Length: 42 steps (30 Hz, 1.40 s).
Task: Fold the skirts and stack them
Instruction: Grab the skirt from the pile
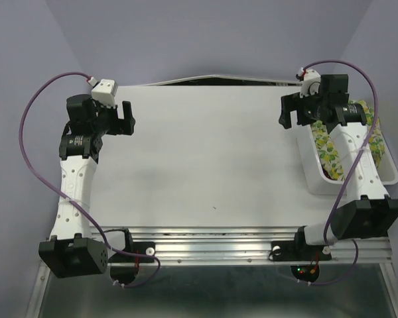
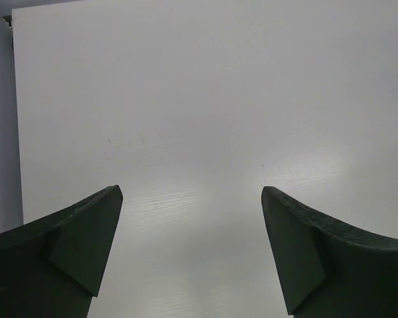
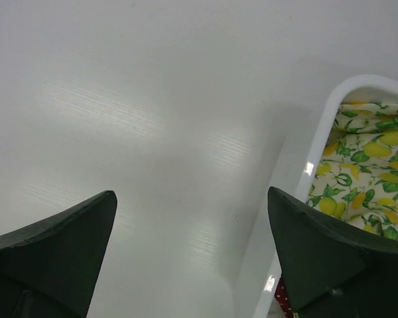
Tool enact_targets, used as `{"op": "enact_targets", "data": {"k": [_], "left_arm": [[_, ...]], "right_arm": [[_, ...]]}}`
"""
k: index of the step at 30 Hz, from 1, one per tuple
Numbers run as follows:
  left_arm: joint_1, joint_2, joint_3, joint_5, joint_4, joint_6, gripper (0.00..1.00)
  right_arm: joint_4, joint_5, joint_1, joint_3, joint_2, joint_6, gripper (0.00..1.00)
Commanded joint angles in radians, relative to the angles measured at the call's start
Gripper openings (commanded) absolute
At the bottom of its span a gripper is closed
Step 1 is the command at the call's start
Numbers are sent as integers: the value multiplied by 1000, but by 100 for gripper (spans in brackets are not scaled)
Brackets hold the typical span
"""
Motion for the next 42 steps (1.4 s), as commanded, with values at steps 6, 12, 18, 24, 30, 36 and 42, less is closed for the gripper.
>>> {"op": "enact_targets", "data": {"k": [6,12,18,24,30,36,42], "left_arm": [[1,47,65,115,-7,62,99],[-4,108,128,149,-22,49,99],[-6,145,150,194,-28,31,99],[-6,171,156,218,-34,26,99],[-7,176,174,218,-54,36,99],[-6,179,165,214,-50,32,99],[-7,182,162,209,-45,29,99]], "right_arm": [[-94,185,-128,292,154,-7,100],[-77,232,-368,355,235,-87,100],[21,317,-423,231,208,-234,100],[-59,183,-432,205,258,-230,95],[-128,44,-432,170,318,-207,90],[-168,-13,-432,96,358,-204,82],[-106,45,-432,2,375,-205,71]]}}
